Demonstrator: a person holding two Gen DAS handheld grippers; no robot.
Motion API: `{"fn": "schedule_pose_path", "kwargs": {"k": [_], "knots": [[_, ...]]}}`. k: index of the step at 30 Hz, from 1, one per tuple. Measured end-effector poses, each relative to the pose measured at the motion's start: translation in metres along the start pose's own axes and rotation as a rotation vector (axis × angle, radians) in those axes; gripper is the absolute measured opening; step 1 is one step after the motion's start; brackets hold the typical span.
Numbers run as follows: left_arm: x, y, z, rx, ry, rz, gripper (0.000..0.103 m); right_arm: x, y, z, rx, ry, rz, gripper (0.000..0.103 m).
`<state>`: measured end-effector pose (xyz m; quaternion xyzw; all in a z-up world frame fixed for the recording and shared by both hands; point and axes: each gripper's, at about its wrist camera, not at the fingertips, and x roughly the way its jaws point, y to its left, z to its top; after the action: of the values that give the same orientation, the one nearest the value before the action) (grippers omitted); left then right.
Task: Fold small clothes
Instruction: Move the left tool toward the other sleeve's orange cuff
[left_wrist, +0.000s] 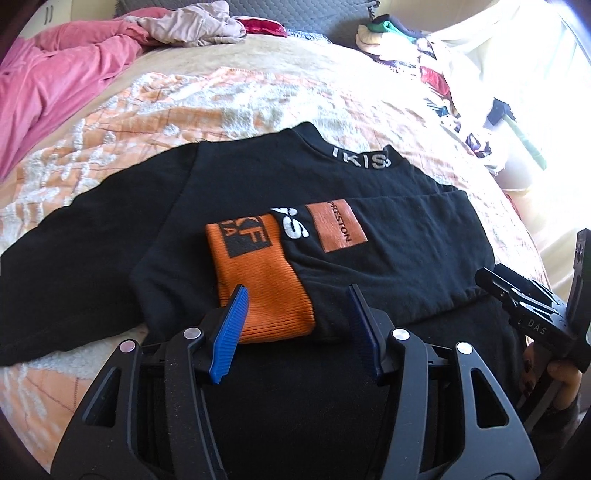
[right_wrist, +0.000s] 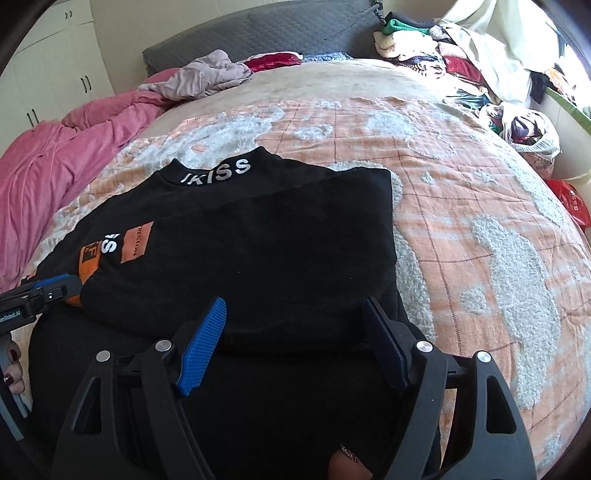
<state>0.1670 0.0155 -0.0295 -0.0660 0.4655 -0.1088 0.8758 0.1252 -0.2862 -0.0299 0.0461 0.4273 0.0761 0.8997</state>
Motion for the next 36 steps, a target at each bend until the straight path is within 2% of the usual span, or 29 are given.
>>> {"fn": "schedule_pose_path", "kwargs": {"k": [3,7,10,12,16,18,25,27,36], "knots": [[-0.006,0.004,-0.002,-0.008,-0.01,-0.003,0.055,-0.003,0.007,0.001,-0.009,-0.014,0.02,0.079],[-0.011,0.009,-0.006,-0.03,-0.02,-0.017,0.06,-0.008,0.016,0.001,-0.028,-0.031,0.032,0.08],[-0.014,0.011,-0.009,-0.032,-0.026,-0.013,0.065,-0.013,0.021,0.001,-0.03,-0.048,0.042,0.088],[-0.016,0.014,-0.011,-0.039,-0.03,-0.011,0.075,-0.016,0.025,0.0,-0.023,-0.059,0.053,0.089],[-0.022,0.02,-0.015,-0.056,-0.048,-0.001,0.079,-0.021,0.035,0.001,-0.023,-0.081,0.078,0.094],[-0.024,0.023,-0.016,-0.06,-0.053,0.011,0.089,-0.024,0.041,0.002,-0.033,-0.09,0.082,0.096],[-0.036,0.04,-0.019,-0.097,-0.089,0.023,0.089,-0.032,0.054,0.003,-0.035,-0.122,0.112,0.098],[-0.039,0.043,-0.019,-0.104,-0.1,0.022,0.094,-0.035,0.059,0.003,-0.045,-0.128,0.115,0.098],[-0.055,0.065,-0.023,-0.142,-0.136,0.045,0.094,-0.038,0.084,0.003,-0.09,-0.137,0.116,0.098]]}}
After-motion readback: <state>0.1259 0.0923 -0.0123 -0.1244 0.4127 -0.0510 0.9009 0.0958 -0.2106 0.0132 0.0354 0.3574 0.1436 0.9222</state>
